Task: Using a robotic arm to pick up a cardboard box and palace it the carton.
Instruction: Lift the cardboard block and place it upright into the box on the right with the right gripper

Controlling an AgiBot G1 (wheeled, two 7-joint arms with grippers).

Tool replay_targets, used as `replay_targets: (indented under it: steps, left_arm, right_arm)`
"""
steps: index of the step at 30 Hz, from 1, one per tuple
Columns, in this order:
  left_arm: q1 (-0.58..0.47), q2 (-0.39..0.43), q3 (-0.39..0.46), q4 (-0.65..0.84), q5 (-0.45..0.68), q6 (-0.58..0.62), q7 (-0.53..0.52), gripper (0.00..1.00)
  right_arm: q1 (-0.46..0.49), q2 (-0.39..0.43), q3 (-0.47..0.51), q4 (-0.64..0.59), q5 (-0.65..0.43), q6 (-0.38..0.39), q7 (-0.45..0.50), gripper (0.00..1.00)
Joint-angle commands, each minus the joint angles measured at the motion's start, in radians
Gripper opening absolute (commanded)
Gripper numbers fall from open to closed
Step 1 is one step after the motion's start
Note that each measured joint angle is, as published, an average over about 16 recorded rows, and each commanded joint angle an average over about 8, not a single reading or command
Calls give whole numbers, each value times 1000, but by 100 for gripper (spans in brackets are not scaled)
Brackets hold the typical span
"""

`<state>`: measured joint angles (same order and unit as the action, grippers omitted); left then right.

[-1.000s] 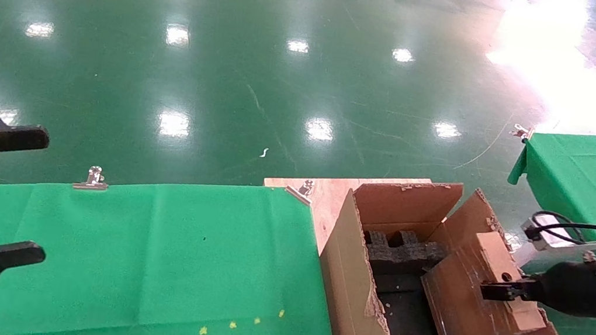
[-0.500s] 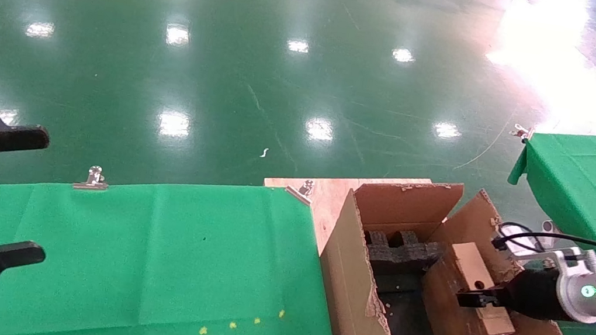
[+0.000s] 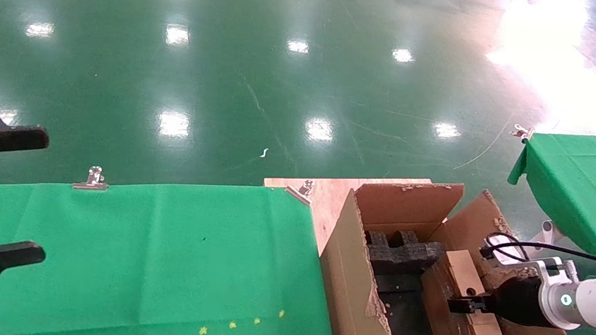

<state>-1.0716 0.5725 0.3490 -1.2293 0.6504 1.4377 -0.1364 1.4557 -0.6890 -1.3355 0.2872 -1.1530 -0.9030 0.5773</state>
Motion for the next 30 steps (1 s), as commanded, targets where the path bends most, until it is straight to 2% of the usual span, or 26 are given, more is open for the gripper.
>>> replay_targets:
  steps: [1,3,4,11,12,30]
  left_arm:
    - [0,0,0,0,0,0,0,100]
    - [0,0,0,0,0,0,0,100]
    - [0,0,0,0,0,0,0,100]
    - [0,0,0,0,0,0,0,100]
    - [0,0,0,0,0,0,0,100]
    - [0,0,0,0,0,0,0,100]
  right_arm:
    - [-5,-14,4,-28,6,2,-18,0]
    - [-8,-24,8,-48,12,2,-33,1]
    - [-9,-29,9,-56,14,1,-39,6]
    - [-15,-51,18,-96,25,-5,-62,93]
    - [-16,-52,18,-99,26,-6,-64,100]
    - [9,-34,16,-89,21,-8,-60,100]
